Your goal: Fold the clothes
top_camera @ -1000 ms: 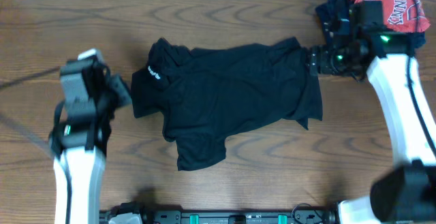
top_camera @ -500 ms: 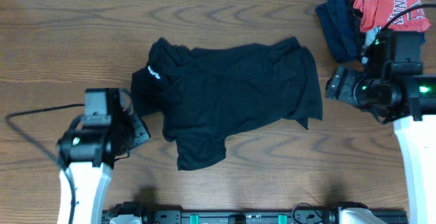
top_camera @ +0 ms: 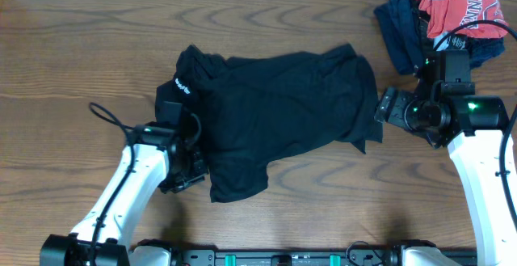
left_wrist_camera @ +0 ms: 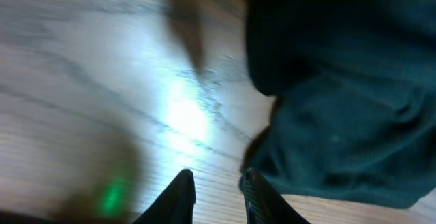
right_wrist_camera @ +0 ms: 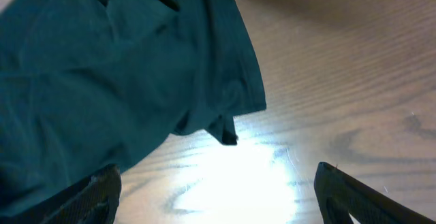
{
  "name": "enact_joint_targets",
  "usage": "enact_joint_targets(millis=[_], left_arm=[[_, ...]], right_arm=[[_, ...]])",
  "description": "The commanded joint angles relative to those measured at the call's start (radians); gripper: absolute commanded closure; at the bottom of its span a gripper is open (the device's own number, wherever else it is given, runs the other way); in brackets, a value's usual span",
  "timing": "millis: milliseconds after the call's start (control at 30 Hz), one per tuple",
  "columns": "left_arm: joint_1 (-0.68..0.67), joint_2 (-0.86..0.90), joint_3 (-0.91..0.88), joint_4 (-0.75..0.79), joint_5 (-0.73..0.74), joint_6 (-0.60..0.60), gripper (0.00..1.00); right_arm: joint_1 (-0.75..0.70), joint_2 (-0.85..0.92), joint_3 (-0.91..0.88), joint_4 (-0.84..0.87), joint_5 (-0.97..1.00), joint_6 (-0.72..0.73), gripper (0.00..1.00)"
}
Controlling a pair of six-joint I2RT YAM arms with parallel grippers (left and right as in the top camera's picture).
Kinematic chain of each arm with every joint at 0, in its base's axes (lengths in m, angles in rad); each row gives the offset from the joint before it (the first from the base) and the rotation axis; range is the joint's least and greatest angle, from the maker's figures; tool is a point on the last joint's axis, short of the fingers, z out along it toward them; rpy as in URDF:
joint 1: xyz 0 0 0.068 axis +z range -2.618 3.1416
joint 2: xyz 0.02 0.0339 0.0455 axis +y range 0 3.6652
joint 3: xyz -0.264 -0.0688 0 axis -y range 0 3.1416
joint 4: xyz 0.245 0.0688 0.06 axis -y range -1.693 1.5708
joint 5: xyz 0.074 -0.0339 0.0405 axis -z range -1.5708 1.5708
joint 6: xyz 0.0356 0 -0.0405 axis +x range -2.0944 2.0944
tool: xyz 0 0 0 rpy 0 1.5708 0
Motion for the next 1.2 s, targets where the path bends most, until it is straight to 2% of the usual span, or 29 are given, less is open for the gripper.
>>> enact_joint_targets(millis=[0, 33, 67, 133, 267, 433, 533, 667, 733, 767, 833, 867, 1000, 1167], left_arm=[[-0.046, 0.0, -0.023, 0.04, 0.034, -0.025, 0.65], [-0.061, 0.0, -0.03, 0.062, 0.034, -0.025, 0.53], [-0.077, 0.0, -0.041, 0.093, 0.034, -0.026, 0.47], [-0.104, 0.002, -0.063, 0.146, 0.034, -0.026, 0.39], [-0.148, 0.016, -0.12, 0.221, 0.034, -0.034, 0.38], [-0.154, 0.043, -0.157, 0.227, 0.038, -0.04, 0.38], [-0.154, 0.05, -0.157, 0.212, 0.085, -0.04, 0.39], [-0.155, 0.05, -0.157, 0.216, 0.148, -0.041, 0.47], [-0.156, 0.05, -0.157, 0.228, 0.146, -0.04, 0.48], [-0.156, 0.05, -0.157, 0.239, 0.146, -0.04, 0.51], [-0.156, 0.05, -0.157, 0.254, 0.157, -0.041, 0.64], [-0.156, 0.051, -0.157, 0.257, 0.166, -0.042, 0.66], [-0.156, 0.051, -0.157, 0.243, 0.22, -0.04, 0.66], [-0.156, 0.051, -0.16, 0.212, 0.213, -0.04, 0.66]], right_arm=[[-0.002, 0.0, -0.006, 0.013, -0.012, -0.031, 0.11], [-0.002, 0.001, -0.006, 0.016, -0.018, -0.05, 0.11], [-0.002, 0.004, -0.006, 0.016, -0.019, -0.06, 0.11], [-0.002, 0.012, -0.006, 0.016, -0.019, -0.067, 0.11], [-0.002, 0.03, -0.006, 0.012, -0.019, -0.086, 0.11], [-0.002, 0.041, -0.006, 0.011, -0.02, -0.086, 0.11], [-0.002, 0.042, -0.007, 0.002, -0.019, -0.09, 0.11], [-0.002, 0.042, -0.01, -0.012, -0.019, -0.093, 0.11], [-0.002, 0.042, -0.013, -0.014, -0.019, -0.092, 0.11], [-0.002, 0.042, -0.014, -0.014, -0.019, -0.092, 0.11], [-0.002, 0.042, -0.014, -0.016, -0.019, -0.092, 0.12], [-0.002, 0.042, -0.014, -0.018, -0.019, -0.092, 0.12], [-0.002, 0.042, -0.014, -0.022, -0.019, -0.093, 0.13], [-0.002, 0.042, -0.014, -0.022, -0.019, -0.093, 0.14]])
